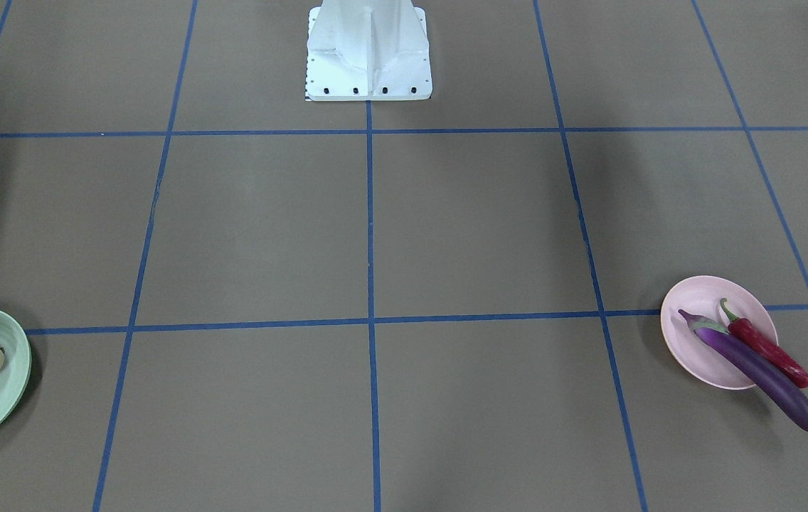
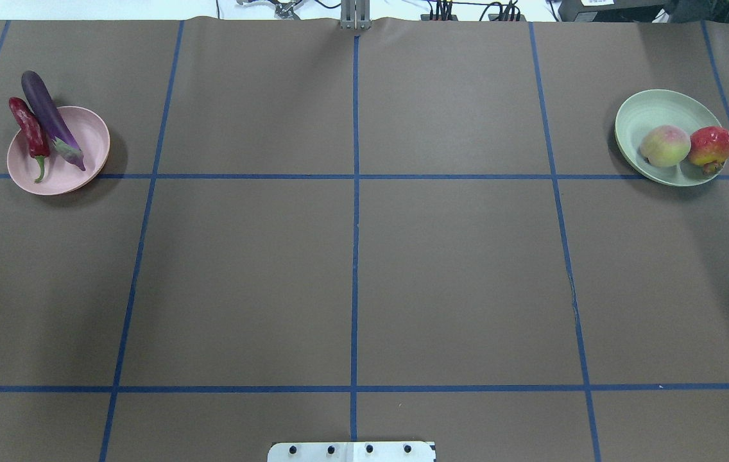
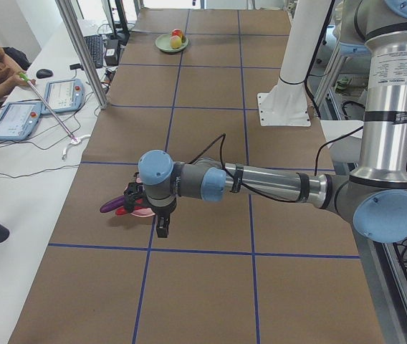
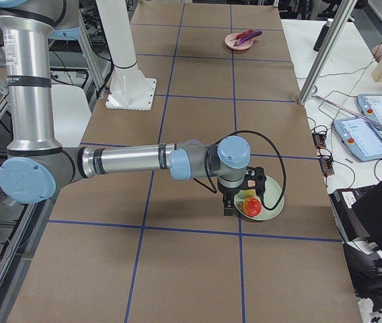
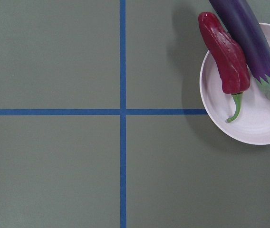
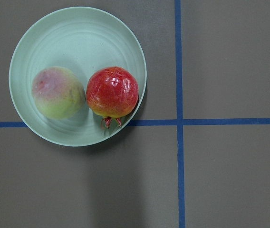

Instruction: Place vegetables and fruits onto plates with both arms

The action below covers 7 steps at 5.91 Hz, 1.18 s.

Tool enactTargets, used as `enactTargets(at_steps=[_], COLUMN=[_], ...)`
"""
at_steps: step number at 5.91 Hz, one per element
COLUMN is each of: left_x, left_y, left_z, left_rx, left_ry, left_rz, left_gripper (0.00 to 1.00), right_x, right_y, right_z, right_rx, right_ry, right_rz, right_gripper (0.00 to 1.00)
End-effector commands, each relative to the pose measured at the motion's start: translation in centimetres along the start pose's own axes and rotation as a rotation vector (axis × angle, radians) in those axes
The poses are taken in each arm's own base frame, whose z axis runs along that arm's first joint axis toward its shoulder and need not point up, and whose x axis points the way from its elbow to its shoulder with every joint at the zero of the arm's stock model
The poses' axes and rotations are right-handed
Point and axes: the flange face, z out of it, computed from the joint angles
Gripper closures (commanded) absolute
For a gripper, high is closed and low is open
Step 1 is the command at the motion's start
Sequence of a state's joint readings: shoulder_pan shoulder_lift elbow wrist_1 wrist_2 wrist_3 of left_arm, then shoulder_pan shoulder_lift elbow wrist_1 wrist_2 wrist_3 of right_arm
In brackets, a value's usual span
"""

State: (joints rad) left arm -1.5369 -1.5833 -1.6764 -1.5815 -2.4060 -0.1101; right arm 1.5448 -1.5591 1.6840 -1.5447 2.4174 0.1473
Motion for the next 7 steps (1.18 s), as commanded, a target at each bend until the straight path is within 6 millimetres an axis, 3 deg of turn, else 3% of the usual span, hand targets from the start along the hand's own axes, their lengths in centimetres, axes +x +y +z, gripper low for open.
enactTargets(at_steps=[1,5,7], left_x=[0.1,0.5,0.2], left_y=[-0.1,-0.1,1.1], left_z=[0.0,-0.5,-0.4], left_rx=[0.0,0.014,0.012], left_ry=[0.003,-0.005,-0.006], left_rz=[0.002,0.014,0.014], left_gripper=[0.0,0.0,0.0], right_x=[-0.2,-0.3,-0.4], right_y=[0.2,0.3,0.3], right_z=[0.0,0.1,0.1], right_rx=[-0.001,-0.005,-0.006], right_ry=[-0.007,-0.02,-0.028], right_rz=[-0.001,0.0,0.0], right_gripper=[0.0,0.0,0.0])
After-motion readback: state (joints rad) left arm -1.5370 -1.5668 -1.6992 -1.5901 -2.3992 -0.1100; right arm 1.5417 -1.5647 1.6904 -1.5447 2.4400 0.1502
